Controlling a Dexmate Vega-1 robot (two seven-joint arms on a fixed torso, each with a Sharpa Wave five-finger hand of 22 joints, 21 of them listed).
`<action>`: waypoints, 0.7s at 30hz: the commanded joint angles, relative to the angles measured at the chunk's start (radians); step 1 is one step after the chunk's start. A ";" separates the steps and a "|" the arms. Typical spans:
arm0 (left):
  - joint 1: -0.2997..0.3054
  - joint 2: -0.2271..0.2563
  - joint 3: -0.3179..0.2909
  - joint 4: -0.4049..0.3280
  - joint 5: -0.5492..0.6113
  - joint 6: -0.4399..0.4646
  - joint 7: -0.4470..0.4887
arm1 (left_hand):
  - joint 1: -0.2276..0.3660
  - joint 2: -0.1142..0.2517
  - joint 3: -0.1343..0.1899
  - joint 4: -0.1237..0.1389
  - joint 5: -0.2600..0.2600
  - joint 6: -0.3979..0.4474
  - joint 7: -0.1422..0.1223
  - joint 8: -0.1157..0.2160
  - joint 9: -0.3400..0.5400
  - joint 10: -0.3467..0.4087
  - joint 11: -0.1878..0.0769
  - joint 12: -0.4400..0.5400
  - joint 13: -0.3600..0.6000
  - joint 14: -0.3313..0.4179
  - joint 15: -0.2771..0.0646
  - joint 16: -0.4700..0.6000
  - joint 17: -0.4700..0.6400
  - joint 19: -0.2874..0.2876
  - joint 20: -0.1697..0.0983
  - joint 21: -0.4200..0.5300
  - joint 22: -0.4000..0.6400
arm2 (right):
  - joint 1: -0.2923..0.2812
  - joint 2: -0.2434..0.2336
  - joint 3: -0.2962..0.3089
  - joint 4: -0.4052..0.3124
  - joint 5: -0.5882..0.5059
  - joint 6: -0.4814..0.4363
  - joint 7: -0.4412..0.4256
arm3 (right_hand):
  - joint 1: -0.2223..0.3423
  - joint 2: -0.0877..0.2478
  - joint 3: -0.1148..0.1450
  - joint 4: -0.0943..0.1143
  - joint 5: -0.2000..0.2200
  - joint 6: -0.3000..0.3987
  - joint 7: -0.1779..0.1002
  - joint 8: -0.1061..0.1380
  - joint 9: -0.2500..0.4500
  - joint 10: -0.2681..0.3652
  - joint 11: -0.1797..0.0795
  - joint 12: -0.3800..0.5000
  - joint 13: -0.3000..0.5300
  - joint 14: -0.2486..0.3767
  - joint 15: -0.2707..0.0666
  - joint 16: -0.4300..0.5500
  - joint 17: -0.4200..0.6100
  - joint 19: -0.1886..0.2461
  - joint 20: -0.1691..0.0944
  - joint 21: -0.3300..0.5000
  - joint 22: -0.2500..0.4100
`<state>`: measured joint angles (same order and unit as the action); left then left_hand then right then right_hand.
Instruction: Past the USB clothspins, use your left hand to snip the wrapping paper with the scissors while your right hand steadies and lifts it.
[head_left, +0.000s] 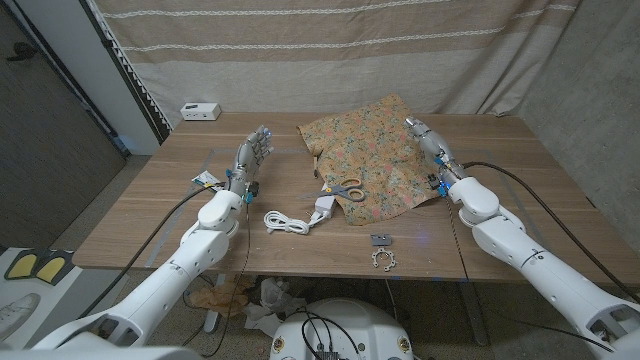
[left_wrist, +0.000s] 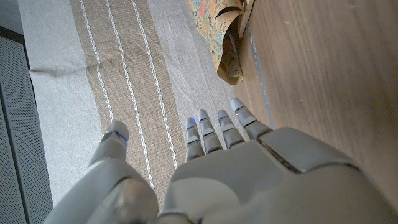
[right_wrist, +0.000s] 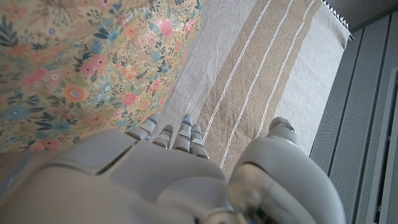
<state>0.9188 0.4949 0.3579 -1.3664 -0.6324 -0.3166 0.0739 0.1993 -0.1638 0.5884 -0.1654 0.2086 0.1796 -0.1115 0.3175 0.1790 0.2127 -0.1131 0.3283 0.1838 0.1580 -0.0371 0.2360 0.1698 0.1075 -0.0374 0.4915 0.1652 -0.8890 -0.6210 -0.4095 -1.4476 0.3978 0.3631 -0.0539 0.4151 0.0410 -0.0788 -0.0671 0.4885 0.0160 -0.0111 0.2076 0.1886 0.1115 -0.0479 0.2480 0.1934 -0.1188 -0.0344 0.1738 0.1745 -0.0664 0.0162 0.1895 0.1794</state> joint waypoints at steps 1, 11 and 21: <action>0.062 0.011 -0.014 -0.032 0.043 -0.051 0.052 | 0.019 -0.001 -0.007 0.000 0.008 0.038 -0.014 0.000 0.006 0.034 -0.015 -0.005 0.004 0.022 -0.091 -0.006 0.005 0.012 -0.018 -0.011 0.005 | 0.000 -0.025 -0.027 -0.054 -0.111 -0.030 -0.040 | 0.019 0.004 0.003 -0.010 0.009 0.011 -0.006 0.010 0.002 0.013 0.001 0.006 0.004 -0.008 -0.021 0.002 0.004 -0.011 0.004 -0.002 0.003; 0.031 0.000 -0.028 -0.002 0.049 -0.108 0.032 | 0.048 -0.001 -0.010 -0.003 0.021 0.110 -0.031 0.003 0.006 0.103 -0.036 -0.005 0.005 0.068 -0.126 -0.008 0.005 0.049 -0.049 -0.030 0.005 | 0.000 -0.041 -0.042 -0.095 -0.217 -0.009 -0.076 | 0.072 0.015 0.016 -0.038 0.026 0.038 -0.021 0.019 0.004 0.066 -0.018 0.029 0.009 -0.002 -0.028 0.007 0.003 -0.011 0.007 0.004 0.003; 0.060 0.011 -0.043 -0.049 0.059 -0.097 0.074 | 0.052 -0.002 -0.013 -0.002 0.024 0.098 -0.031 -0.009 0.006 0.094 -0.029 -0.017 0.005 0.062 -0.118 -0.016 0.006 0.049 -0.045 -0.040 0.006 | 0.004 -0.052 -0.057 -0.118 -0.265 0.004 -0.059 | 0.127 0.012 0.017 -0.064 0.049 0.155 -0.054 0.054 0.006 0.148 -0.073 0.064 0.017 0.014 -0.040 0.014 0.003 -0.012 0.011 0.008 0.004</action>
<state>0.9563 0.4947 0.3311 -1.3791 -0.5865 -0.4090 0.1150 0.2388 -0.1692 0.5800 -0.1655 0.2232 0.2823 -0.1429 0.3104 0.1842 0.3083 -0.1481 0.3129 0.1837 0.2148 -0.0410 0.2206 0.1697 0.1446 -0.0359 0.4547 0.1652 -0.8893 -0.6584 -0.4487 -1.5354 0.2020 0.3561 -0.1167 0.5225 0.0510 -0.0617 -0.1215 0.5294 0.1352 -0.0535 0.2509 0.1934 0.2374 -0.1054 0.3027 0.2073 -0.1142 -0.0374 0.1818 0.1745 -0.0716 0.0215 0.1895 0.1792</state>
